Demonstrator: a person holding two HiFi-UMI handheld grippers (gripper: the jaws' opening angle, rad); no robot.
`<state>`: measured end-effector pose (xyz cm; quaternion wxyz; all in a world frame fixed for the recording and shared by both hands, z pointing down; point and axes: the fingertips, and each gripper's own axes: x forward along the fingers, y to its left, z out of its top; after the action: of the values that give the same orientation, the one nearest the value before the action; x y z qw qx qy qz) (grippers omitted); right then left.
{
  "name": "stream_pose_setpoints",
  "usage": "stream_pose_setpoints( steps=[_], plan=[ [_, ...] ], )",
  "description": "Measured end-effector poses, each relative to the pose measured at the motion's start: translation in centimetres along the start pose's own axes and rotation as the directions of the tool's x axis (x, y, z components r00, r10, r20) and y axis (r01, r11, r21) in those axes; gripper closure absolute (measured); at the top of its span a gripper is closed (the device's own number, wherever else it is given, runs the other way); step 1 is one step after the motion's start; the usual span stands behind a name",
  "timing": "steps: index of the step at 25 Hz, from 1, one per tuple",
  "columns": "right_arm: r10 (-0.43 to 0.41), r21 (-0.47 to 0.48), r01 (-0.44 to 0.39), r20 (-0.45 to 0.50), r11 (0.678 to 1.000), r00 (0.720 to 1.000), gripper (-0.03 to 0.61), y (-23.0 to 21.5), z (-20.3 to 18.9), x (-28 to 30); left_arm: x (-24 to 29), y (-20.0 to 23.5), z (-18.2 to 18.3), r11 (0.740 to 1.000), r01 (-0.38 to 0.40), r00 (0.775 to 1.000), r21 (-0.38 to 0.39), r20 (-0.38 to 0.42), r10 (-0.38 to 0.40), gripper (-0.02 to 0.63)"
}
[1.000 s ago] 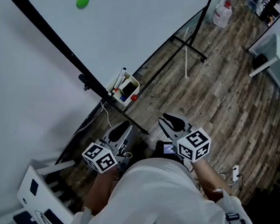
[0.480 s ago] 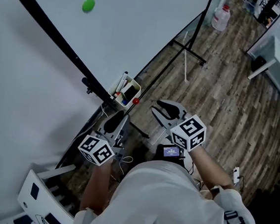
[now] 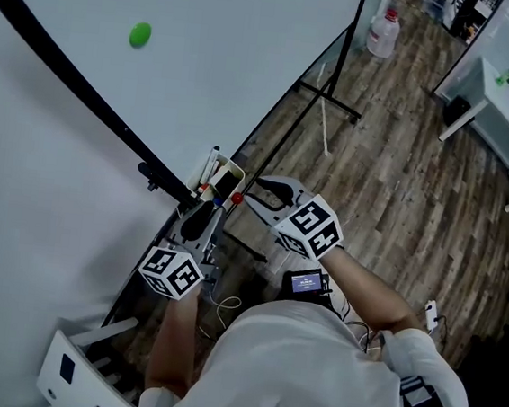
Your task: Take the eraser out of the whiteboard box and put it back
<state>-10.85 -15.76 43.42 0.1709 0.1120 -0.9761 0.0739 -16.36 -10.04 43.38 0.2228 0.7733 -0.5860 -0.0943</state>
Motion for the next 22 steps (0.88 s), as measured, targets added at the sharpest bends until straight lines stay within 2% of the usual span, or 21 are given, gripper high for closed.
stream_pose_setpoints(
  steps=[14, 22],
  plan=[
    [0.027, -0.057, -0.034, -0.116, 0.998, 0.993, 0.382, -0.4, -2.3, 5.0, 1.4, 1.9, -1.1, 0.998, -0.054, 0.997, 0.024, -0.046, 0.055, 0.491],
    [0.036, -0.067, -0.046, -0.145, 0.997, 0.989, 0.357, -0.5, -3.0, 6.7, 1.8, 3.5, -2.3, 0.995, -0.099, 0.992, 0.025, -0.072, 0.100, 0.477]
  ],
)
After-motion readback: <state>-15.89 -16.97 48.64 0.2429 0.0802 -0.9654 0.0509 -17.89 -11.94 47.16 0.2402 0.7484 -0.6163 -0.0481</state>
